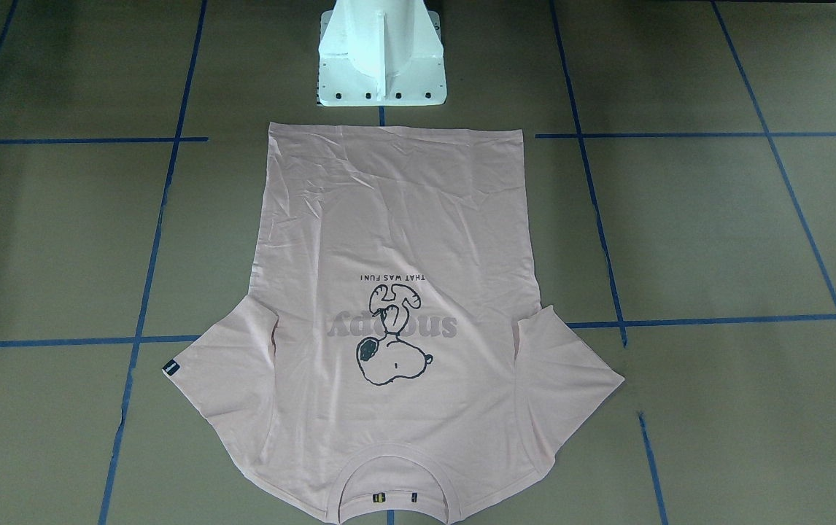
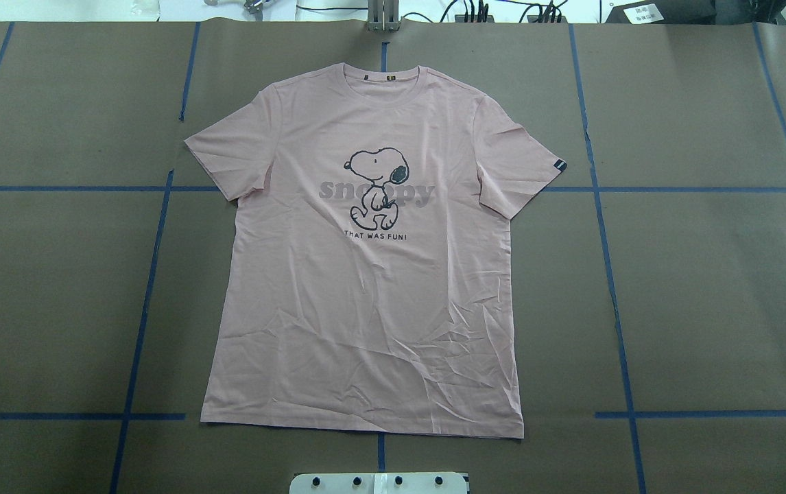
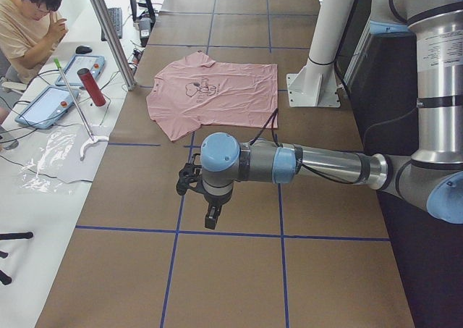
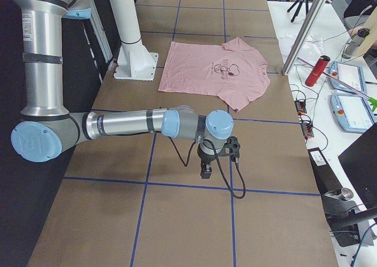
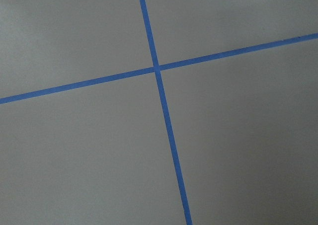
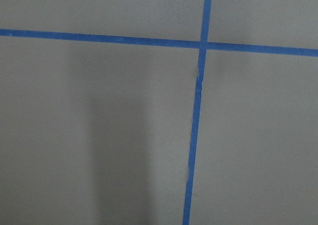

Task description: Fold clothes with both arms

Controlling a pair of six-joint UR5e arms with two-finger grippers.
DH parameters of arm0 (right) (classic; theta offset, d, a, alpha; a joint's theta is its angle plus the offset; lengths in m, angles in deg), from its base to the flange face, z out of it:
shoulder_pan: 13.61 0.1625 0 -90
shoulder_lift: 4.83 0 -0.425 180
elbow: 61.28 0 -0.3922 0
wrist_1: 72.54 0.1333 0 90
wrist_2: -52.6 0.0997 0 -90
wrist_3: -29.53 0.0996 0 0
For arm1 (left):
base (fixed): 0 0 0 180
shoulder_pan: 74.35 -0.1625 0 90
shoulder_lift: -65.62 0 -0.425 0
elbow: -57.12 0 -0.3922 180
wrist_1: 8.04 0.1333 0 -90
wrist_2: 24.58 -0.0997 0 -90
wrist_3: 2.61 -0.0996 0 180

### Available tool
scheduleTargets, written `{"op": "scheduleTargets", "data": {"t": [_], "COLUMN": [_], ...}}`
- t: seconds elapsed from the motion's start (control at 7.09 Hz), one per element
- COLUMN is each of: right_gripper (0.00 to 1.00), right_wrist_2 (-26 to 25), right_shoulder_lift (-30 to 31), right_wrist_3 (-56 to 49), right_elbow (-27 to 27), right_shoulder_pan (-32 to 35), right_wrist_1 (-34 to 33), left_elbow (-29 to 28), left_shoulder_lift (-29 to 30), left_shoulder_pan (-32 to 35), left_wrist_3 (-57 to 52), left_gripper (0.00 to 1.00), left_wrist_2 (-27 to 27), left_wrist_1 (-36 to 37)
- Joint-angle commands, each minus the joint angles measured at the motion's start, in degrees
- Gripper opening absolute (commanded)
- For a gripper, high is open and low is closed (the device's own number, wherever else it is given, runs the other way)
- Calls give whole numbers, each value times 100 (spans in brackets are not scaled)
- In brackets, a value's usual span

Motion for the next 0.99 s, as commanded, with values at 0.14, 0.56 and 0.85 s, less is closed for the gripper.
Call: {"op": "scheduleTargets", "data": {"t": [0.14, 0.56, 0.85], "right_gripper": [100, 100, 100], "right_wrist_2": [79, 221, 229], "right_shoulder_lift": [10, 19, 90], "right_wrist_3": [-46, -46, -11], "right_elbow": [51, 8, 16], "right_shoulder_pan": [0, -26, -166], "right_wrist_1": [1, 681, 757], "left_elbow": [12, 65, 73], "left_shoulder_lift": [-7, -104, -86], "left_shoulder_pan": [-9, -18, -27], "left_wrist_3": [2, -7, 28], "left_gripper": [100, 100, 100], "left_wrist_2": [-26, 9, 26], "left_wrist_1": [24, 6, -107]}}
